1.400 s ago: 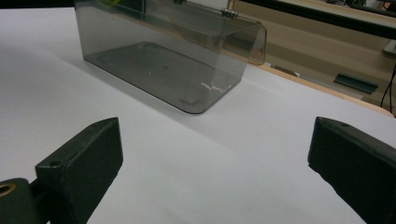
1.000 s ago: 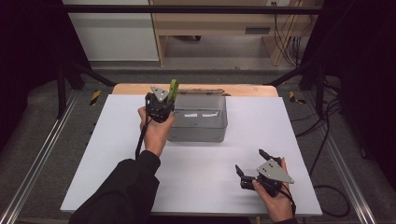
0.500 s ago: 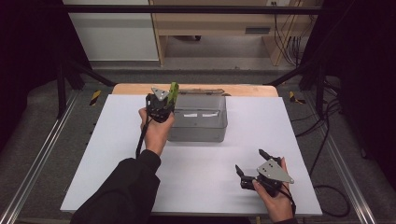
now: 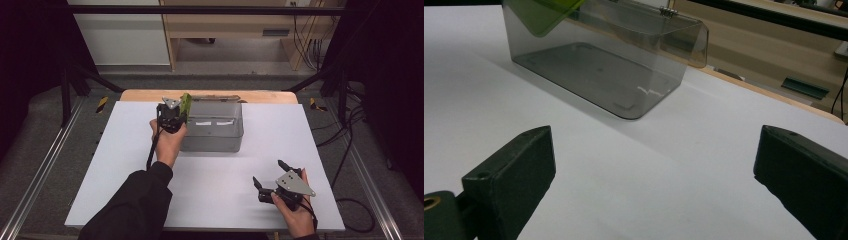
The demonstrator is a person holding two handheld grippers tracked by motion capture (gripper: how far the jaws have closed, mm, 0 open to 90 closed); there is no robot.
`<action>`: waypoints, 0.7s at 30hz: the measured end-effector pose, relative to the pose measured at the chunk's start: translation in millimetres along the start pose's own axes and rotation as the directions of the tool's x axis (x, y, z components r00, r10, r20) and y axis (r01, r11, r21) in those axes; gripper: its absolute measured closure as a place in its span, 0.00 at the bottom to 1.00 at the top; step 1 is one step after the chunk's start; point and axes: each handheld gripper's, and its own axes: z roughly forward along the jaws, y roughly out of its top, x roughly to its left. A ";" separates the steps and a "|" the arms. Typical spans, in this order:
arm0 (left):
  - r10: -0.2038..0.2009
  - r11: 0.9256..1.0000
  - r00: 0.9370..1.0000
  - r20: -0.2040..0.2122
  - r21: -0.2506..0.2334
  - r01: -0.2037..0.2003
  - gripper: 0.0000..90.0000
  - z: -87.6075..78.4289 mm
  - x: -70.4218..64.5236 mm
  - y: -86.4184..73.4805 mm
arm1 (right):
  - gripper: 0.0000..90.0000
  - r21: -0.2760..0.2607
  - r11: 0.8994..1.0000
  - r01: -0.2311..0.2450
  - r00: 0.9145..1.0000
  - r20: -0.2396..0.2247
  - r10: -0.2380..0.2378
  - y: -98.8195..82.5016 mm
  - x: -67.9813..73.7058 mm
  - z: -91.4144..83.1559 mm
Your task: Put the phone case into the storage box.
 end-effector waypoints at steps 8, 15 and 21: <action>-0.025 1.000 1.000 0.008 0.011 0.025 0.86 2.1 1.2 -1.4 | 0.04 0.003 1.000 0.004 1.000 -0.002 -0.004 -0.1 0.2 0.6; -0.046 0.999 0.999 0.015 0.021 0.046 0.86 4.8 2.1 -5.4 | 0.04 0.001 1.000 0.002 1.000 -0.005 -0.002 0.0 0.6 0.4; -0.056 0.998 0.998 0.019 0.028 0.055 0.86 6.8 2.3 -7.4 | 0.04 0.002 1.000 0.000 1.000 -0.005 0.000 0.0 0.4 0.3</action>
